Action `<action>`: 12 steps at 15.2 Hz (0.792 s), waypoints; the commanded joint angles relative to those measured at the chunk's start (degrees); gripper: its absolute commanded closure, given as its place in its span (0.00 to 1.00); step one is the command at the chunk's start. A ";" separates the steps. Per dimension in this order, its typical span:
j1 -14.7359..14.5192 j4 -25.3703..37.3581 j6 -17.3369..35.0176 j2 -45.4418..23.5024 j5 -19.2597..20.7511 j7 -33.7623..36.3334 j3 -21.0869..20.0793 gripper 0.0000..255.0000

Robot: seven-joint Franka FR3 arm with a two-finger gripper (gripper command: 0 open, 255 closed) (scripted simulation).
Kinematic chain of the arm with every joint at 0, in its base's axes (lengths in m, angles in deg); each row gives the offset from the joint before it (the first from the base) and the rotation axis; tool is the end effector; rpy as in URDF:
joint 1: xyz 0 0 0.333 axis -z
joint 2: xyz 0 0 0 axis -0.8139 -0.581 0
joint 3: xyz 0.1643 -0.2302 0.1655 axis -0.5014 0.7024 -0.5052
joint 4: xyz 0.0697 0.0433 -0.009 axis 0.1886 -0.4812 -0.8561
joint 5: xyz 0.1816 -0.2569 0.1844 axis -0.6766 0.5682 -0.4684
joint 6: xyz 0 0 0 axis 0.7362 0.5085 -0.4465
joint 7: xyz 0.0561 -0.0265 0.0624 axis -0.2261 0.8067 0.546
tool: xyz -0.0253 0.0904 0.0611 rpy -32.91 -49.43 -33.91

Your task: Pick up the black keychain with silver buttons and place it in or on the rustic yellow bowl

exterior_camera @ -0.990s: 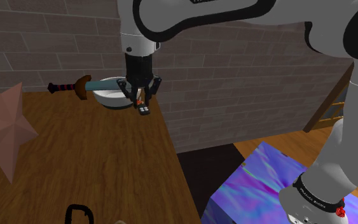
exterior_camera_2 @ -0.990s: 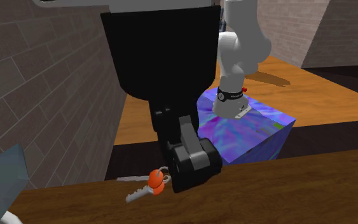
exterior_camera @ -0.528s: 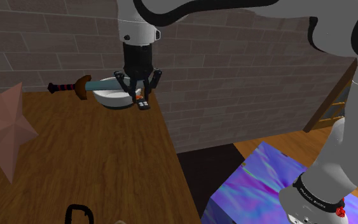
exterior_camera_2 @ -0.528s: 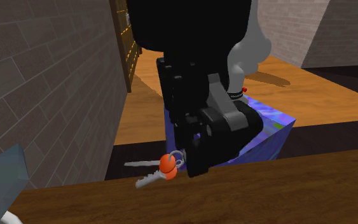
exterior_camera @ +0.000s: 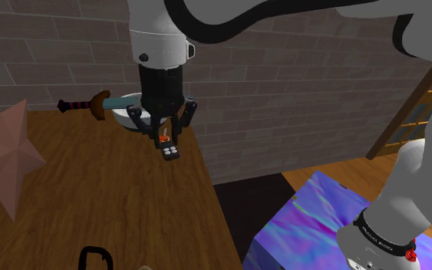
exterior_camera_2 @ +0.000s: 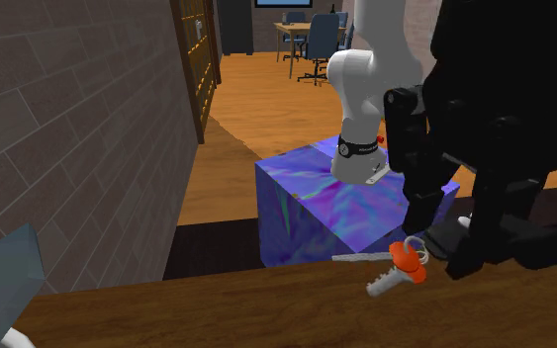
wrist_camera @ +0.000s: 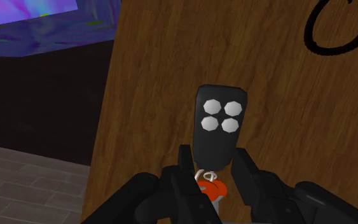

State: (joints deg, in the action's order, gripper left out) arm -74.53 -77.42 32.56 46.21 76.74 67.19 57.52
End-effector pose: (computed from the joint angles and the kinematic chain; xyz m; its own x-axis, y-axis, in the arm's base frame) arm 0.4441 0.4059 0.5253 0.9664 -0.2519 -0.0509 -0.2530 -0.9673 -0.0155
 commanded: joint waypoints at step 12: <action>-10.24 -0.81 0.31 0.78 0.84 16.58 -6.19 1.00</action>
State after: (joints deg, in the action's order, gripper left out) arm -83.73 -79.08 33.14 47.64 77.16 82.15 51.82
